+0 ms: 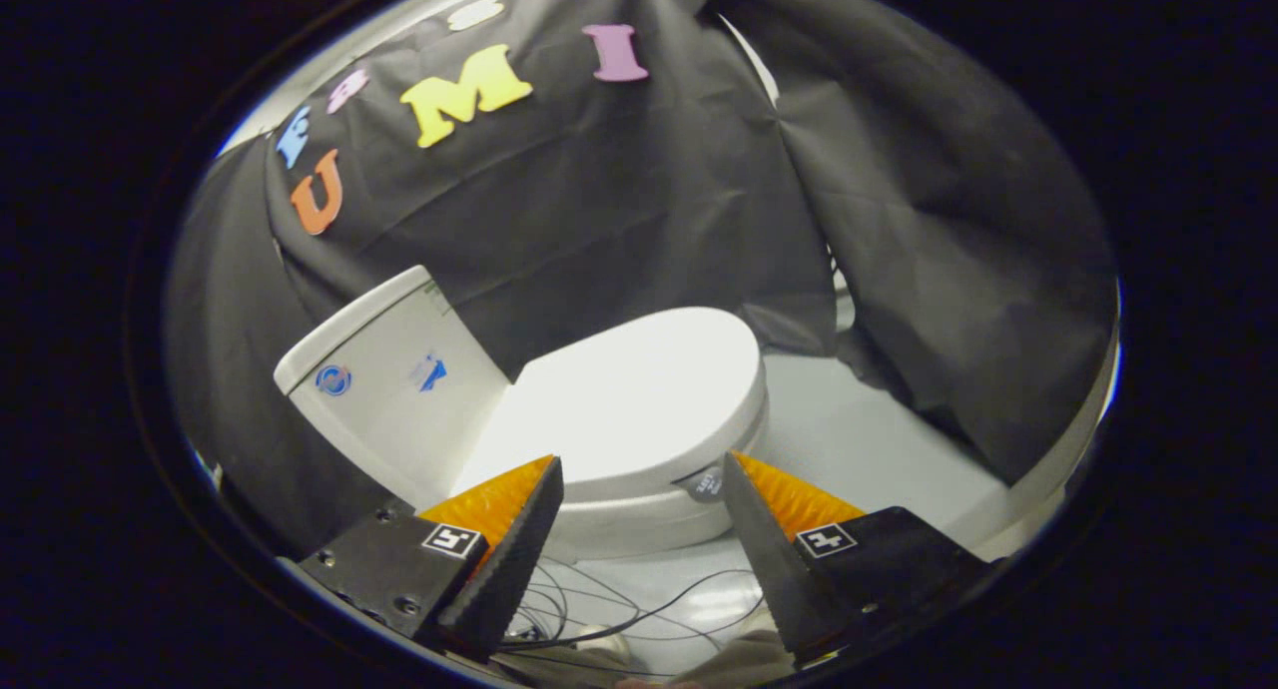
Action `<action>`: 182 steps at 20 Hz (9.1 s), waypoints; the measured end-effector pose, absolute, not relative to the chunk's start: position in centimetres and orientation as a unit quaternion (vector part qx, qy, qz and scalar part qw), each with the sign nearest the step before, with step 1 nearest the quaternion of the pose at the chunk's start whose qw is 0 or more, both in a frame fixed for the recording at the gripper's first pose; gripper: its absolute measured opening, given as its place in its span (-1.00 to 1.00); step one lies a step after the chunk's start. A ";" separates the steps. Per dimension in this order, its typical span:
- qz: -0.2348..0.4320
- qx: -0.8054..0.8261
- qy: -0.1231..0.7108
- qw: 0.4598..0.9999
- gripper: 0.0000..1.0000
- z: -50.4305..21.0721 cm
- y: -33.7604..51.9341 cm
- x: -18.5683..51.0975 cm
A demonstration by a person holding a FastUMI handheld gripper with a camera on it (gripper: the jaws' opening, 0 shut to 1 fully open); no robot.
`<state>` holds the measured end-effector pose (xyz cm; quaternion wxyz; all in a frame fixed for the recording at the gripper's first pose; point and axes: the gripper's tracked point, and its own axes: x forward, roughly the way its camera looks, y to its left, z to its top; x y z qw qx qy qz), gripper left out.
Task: Open the toilet lid.
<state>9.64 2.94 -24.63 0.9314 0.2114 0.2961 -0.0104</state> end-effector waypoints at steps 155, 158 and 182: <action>0.142 0.096 0.297 0.939 -0.75 -8.9 36.3 22.6; 0.146 0.083 0.298 0.940 -0.75 -9.1 37.4 22.6; 0.167 0.027 0.298 0.939 -0.46 -7.9 39.1 21.8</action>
